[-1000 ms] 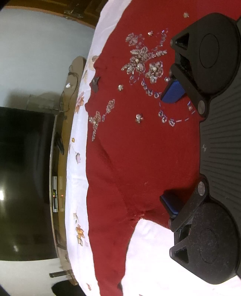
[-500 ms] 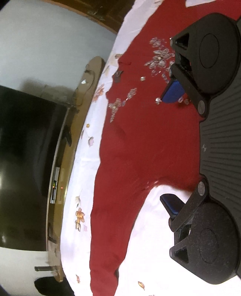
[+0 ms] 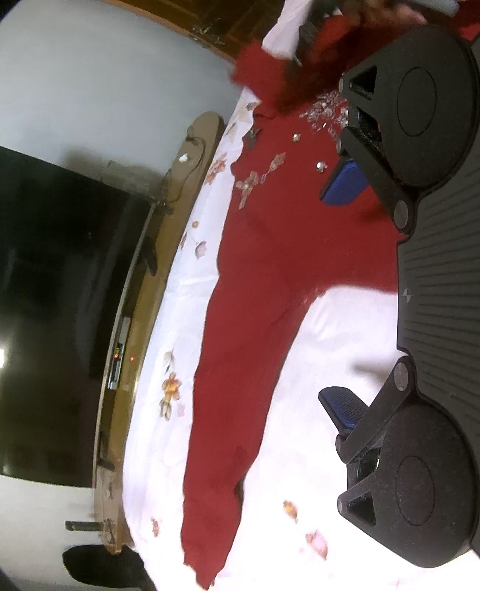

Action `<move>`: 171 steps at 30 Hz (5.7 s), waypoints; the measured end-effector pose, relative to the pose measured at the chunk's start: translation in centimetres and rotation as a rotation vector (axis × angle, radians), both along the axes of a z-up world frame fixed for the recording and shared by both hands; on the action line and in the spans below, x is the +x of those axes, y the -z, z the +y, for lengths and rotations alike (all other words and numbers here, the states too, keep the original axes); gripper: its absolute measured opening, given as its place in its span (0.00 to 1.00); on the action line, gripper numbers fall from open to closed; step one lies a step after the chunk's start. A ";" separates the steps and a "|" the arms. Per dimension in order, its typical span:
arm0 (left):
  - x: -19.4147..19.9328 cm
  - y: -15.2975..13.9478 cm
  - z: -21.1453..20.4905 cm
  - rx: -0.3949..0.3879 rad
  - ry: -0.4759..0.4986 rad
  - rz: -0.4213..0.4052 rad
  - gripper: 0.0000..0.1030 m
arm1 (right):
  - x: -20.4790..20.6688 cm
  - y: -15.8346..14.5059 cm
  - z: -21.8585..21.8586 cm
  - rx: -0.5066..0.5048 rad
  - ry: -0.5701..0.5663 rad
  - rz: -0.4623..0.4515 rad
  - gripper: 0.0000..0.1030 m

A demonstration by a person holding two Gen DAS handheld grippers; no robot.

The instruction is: Fold small clothes

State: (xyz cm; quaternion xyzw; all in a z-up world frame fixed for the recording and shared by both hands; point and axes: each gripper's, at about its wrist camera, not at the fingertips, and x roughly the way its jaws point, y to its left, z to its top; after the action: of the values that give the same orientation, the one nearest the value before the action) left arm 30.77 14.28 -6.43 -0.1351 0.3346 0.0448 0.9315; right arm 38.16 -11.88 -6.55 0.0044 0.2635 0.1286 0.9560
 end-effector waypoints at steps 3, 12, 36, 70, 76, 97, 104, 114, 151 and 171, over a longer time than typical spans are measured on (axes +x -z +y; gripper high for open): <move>0.4 -0.4 0.2 0.002 0.024 0.002 1.00 | 0.4 3.2 4.1 -0.044 -0.091 0.087 0.14; 7.0 1.1 -5.0 -0.228 0.221 0.016 0.99 | -6.2 0.0 -0.1 -0.029 0.010 -0.020 0.39; 14.2 1.1 -6.6 -0.226 0.282 0.050 0.05 | -8.3 3.7 -15.7 0.179 0.406 0.109 0.40; 12.2 6.6 -3.1 -0.272 0.184 0.068 0.05 | 3.5 5.3 -23.3 0.495 0.335 0.189 0.41; 11.9 6.2 -3.0 -0.258 0.186 0.030 0.05 | 7.5 6.4 -22.9 0.503 0.227 0.243 0.06; 10.9 1.5 -8.9 -0.023 0.237 -0.159 0.54 | -0.8 2.1 -16.2 0.077 0.085 0.034 0.20; 11.6 5.3 -12.5 0.117 0.318 -0.059 0.54 | -0.9 4.9 -12.7 -0.130 0.023 0.066 0.18; 10.7 3.8 -9.1 0.154 0.263 -0.045 0.54 | -1.5 4.5 -14.2 -0.126 0.082 0.087 0.19; 3.0 4.1 19.3 -0.150 -0.331 -0.061 0.72 | -4.2 2.7 -11.8 0.144 0.336 0.120 0.37; 7.2 3.8 28.7 -0.419 -0.400 -0.183 0.04 | -6.8 0.0 -4.4 0.137 0.286 0.114 0.40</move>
State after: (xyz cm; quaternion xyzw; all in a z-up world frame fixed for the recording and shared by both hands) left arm 38.01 43.02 -10.19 -0.3910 0.2182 0.1449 0.8823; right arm 31.39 -16.26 -6.57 0.1146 0.3046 0.0083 0.9455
